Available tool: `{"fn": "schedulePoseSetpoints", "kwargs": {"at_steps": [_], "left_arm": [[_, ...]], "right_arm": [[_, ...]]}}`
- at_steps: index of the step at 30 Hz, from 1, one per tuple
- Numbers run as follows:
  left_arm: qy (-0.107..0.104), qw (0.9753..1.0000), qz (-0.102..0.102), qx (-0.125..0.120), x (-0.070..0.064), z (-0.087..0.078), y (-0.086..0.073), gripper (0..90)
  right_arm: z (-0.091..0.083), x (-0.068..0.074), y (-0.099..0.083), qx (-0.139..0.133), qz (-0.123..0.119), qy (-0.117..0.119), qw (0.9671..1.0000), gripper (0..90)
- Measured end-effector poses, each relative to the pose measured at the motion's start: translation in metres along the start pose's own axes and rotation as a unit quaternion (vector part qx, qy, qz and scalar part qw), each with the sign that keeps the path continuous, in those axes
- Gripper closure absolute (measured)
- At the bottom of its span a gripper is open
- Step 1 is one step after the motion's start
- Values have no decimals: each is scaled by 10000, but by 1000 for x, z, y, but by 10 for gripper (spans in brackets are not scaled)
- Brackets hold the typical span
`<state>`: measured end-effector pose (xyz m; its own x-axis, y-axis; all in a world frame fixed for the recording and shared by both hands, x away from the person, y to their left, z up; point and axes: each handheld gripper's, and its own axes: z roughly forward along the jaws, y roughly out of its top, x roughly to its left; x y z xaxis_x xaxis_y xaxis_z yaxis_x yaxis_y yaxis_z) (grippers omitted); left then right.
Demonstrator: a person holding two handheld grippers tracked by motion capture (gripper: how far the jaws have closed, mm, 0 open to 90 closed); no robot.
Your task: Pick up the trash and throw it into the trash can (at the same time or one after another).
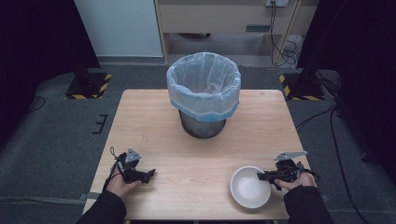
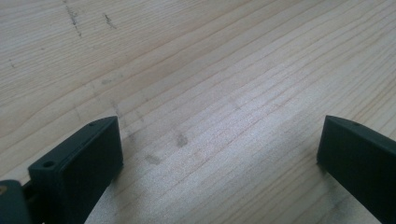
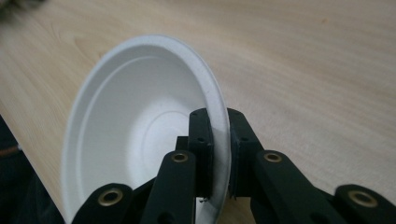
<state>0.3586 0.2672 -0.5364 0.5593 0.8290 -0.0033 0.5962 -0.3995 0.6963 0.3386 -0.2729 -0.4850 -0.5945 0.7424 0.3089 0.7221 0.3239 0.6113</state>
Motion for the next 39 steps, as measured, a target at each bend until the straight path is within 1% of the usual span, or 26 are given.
{"fn": "schedulePoseSetpoints", "kwargs": {"at_steps": [2, 4, 5, 7, 11, 13, 14, 17, 19, 22, 24, 25, 26, 29, 31, 33, 35, 36, 37, 38, 39], "left_arm": [[0, 10000, -1, -1, 0, 0, 0, 0], [0, 10000, 0, 0, 0, 0, 0, 0], [-1, 10000, 0, 1, 0, 0, 0, 0], [-1, 10000, 0, 0, 0, 0, 0, 0], [-1, 10000, -1, -1, 0, 0, 0, 0], [-1, 10000, -1, 0, 0, 0, 0, 0], [-1, 10000, 0, 0, 0, 0, 0, 0], [-1, 10000, 0, 0, 0, 0, 0, 0], [-1, 10000, -2, -1, 0, 0, 0, 0], [-1, 10000, 1, 1, 0, 0, 0, 0], [-1, 10000, 0, 1, 0, 0, 0, 0], [-2, 10000, 0, 0, 0, 0, 0, 0], [-1, 10000, 0, 0, 0, 0, 0, 0], [-2, 10000, 0, 0, 0, 0, 0, 0], [0, 10000, -1, -1, 0, 0, 0, 0], [-1, 10000, -1, -1, 0, 0, 0, 0], [-2, 10000, -1, -1, 0, 0, 0, 0], [-2, 10000, -1, -1, 0, 0, 0, 0], [-1, 10000, 0, 0, 0, 0, 0, 0], [-2, 10000, -1, -1, 0, 0, 0, 0], [-2, 10000, -2, -2, 0, 0, 0, 0]], "right_arm": [[-4, 0, 2, -180, 45, -44, 9998, 838], [-6, -1, 3, -305, 30, -164, 9994, 838], [-8, -1, 4, -362, 89, -174, 9992, 838], [-11, -1, 6, -528, 115, -215, 9983, 838], [-17, -1, 9, -898, 190, -321, 9953, 839], [-20, -1, 10, -1115, 263, -378, 9927, 839], [-22, -1, 11, -1274, 323, -399, 9905, 838], [-27, -1, 13, -1623, 386, -476, 9848, 838], [-30, -1, 15, -1925, 461, -528, 9788, 838], [-33, -1, 16, -2219, 572, -557, 9718, 839], [-36, -1, 17, -2446, 628, -618, 9656, 838], [-37, -1, 18, -2524, 636, -645, 9634, 838], [-39, -1, 19, -2626, 657, -656, 9604, 838], [-40, -2, 20, -2802, 747, -541, 9555, 838], [-41, -3, 21, -2912, 759, -550, 9521, 838], [-42, -3, 22, -3037, 772, -571, 9479, 838], [-44, -3, 24, -3179, 800, -593, 9429, 838], [-46, -3, 25, -3291, 818, -625, 9387, 838], [-47, -3, 26, -3347, 828, -636, 9365, 838], [-48, -2, 27, -3443, 846, -660, 9327, 838], [-48, -2, 28, -3481, 856, -669, 9311, 838]]}}
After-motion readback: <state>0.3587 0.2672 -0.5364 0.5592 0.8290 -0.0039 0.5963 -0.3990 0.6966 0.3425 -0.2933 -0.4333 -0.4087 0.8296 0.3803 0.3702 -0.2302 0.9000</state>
